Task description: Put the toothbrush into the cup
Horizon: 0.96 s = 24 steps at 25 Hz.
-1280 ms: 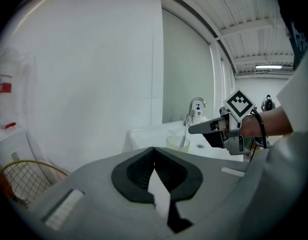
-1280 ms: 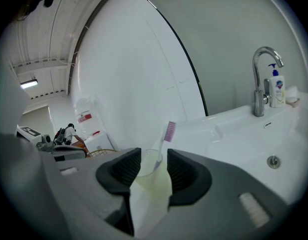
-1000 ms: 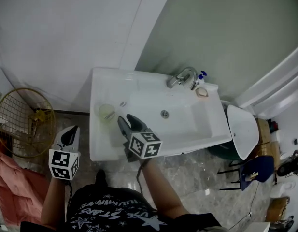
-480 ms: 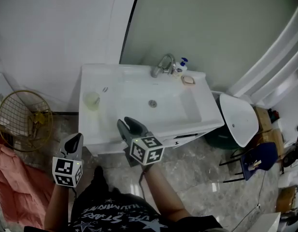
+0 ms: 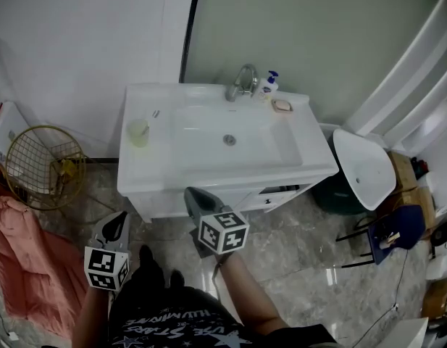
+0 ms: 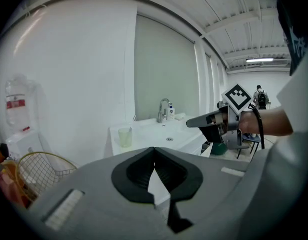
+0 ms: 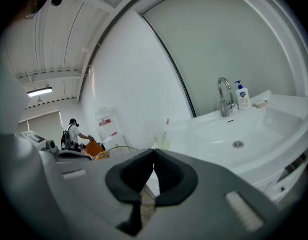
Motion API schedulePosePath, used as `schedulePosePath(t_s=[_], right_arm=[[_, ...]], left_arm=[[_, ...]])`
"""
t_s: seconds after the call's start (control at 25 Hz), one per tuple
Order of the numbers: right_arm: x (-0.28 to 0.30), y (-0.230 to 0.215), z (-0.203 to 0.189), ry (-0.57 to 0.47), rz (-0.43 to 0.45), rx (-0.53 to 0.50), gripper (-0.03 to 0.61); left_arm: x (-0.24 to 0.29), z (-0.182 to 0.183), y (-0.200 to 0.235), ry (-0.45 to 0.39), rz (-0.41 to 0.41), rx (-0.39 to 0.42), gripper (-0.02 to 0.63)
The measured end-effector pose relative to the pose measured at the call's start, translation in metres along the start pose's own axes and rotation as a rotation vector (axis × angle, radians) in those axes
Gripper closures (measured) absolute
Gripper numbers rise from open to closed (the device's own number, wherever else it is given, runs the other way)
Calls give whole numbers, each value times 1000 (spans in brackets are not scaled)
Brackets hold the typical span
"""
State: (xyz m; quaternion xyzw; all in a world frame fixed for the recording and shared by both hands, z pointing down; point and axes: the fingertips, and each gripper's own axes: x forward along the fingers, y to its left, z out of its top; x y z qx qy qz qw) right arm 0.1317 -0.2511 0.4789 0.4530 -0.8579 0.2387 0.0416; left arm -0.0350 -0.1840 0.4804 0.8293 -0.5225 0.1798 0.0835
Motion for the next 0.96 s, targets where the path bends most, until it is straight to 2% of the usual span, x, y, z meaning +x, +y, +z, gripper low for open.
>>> schedulePosePath(t_s=[0.48, 0.96], right_arm=[[-25, 12, -2, -12, -7, -31, 574], [-29, 66, -5, -41, -45, -51, 574]], left_arm=[[-25, -10, -12, -3, -14, -18, 606], [-71, -19, 17, -26, -37, -6, 604]])
